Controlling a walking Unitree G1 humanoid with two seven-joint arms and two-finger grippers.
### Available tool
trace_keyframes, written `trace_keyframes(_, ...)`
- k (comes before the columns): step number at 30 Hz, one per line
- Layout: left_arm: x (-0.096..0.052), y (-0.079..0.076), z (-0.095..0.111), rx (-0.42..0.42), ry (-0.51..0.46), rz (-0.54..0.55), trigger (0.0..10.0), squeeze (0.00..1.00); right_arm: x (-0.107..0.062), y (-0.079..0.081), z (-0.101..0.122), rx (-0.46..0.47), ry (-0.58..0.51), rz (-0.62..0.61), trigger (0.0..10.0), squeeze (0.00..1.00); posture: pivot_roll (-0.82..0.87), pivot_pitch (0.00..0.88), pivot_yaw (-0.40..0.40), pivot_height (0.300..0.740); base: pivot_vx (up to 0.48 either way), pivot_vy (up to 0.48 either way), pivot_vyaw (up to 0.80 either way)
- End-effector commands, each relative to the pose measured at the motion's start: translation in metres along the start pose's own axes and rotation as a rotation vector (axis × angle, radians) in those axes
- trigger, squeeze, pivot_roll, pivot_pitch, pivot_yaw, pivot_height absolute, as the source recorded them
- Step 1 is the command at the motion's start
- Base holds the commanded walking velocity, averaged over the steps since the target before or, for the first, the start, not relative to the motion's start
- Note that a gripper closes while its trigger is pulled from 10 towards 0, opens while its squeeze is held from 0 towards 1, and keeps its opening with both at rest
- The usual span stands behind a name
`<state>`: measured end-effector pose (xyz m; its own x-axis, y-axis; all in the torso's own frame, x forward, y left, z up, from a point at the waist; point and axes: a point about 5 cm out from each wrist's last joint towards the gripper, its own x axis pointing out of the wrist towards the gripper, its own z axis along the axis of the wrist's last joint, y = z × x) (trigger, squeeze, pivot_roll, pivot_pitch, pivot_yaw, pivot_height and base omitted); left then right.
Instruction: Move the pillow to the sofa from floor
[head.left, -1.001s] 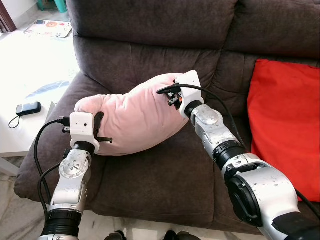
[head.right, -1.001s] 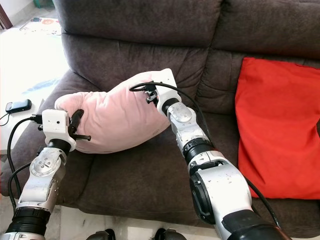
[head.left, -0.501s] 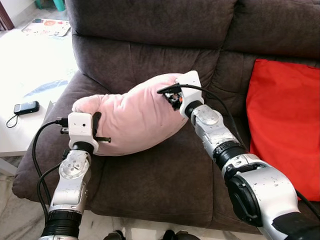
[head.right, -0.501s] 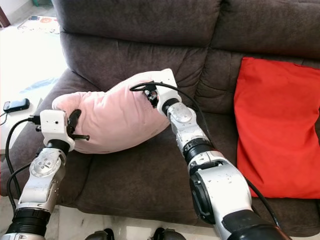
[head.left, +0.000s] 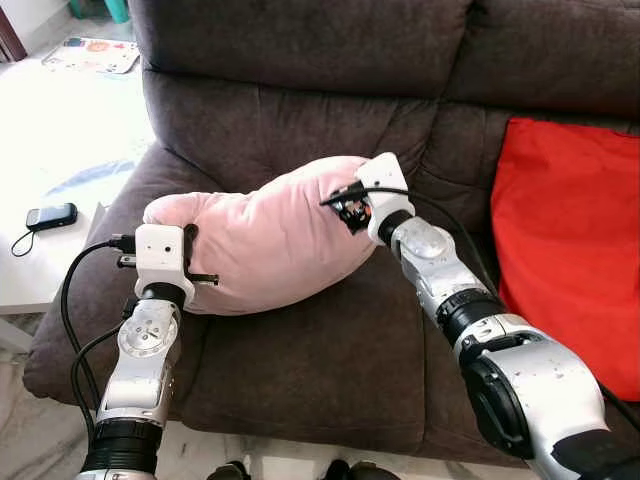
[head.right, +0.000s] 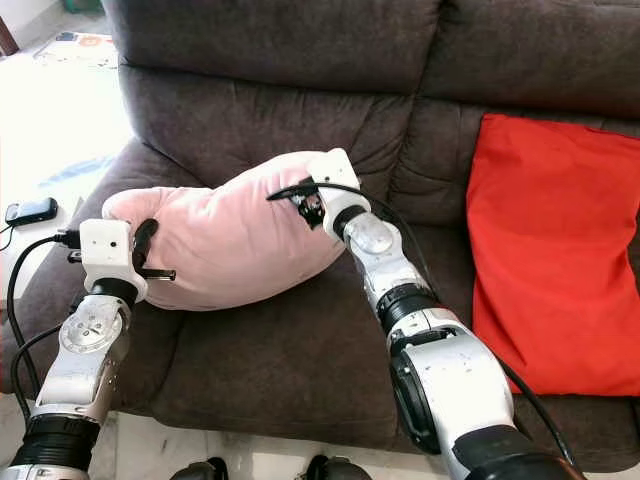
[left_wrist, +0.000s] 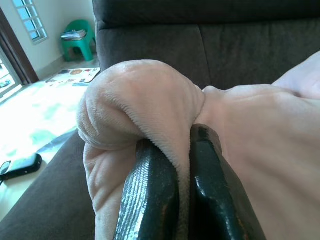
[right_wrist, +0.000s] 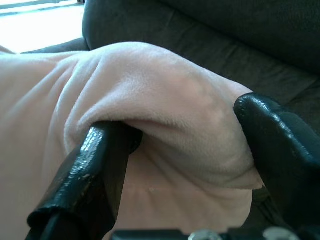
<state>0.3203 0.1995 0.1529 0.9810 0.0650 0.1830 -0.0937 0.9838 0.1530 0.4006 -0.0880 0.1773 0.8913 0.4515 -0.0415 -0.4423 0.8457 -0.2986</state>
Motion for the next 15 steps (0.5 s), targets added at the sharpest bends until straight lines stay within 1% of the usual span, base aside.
trace_keyframes(1, 0.004, 0.004, 0.004, 0.0, -0.007, 0.028, 10.0, 0.0, -0.002, 0.012, -0.009, -0.024, 0.018, 0.057, 10.0, 0.0, 0.14, 0.153, -0.073, 0.74, 0.0, 0.0, 0.0)
trace_keyframes(4, 0.003, 0.005, 0.003, 0.0, -0.005, 0.031, 10.0, 0.0, -0.003, 0.012, -0.013, -0.022, 0.024, 0.055, 10.0, 0.0, 0.14, 0.154, -0.071, 0.74, 0.0, 0.0, 0.0)
trace_keyframes(6, 0.002, 0.007, 0.001, 0.004, 0.006, 0.046, 10.0, 0.0, -0.009, 0.007, -0.023, -0.016, 0.043, 0.037, 10.0, 0.0, 0.14, 0.159, -0.068, 0.74, 0.0, 0.0, 0.0)
trace_keyframes(10, 0.002, 0.009, 0.0, 0.004, 0.013, 0.065, 10.0, 0.0, -0.013, 0.002, -0.029, 0.001, 0.055, 0.007, 10.0, 0.0, 0.14, 0.161, -0.068, 0.74, 0.0, 0.0, 0.0)
trace_keyframes(11, 0.003, 0.013, -0.001, 0.008, 0.023, 0.098, 10.0, 0.0, -0.018, -0.006, -0.036, 0.034, 0.069, -0.041, 10.0, 0.0, 0.14, 0.162, -0.068, 0.74, 0.0, 0.0, 0.0)
trace_keyframes(13, 0.003, 0.019, -0.003, 0.004, 0.035, 0.141, 10.0, 0.0, -0.025, -0.013, -0.044, 0.066, 0.079, -0.083, 10.0, 0.0, 0.13, 0.166, -0.065, 0.74, 0.0, 0.0, 0.0)
trace_keyframes(15, 0.004, 0.02, -0.003, 0.0, 0.038, 0.149, 10.0, 0.0, -0.026, -0.014, -0.046, 0.071, 0.079, -0.087, 10.0, 0.0, 0.13, 0.166, -0.065, 0.74, 0.0, 0.0, 0.0)
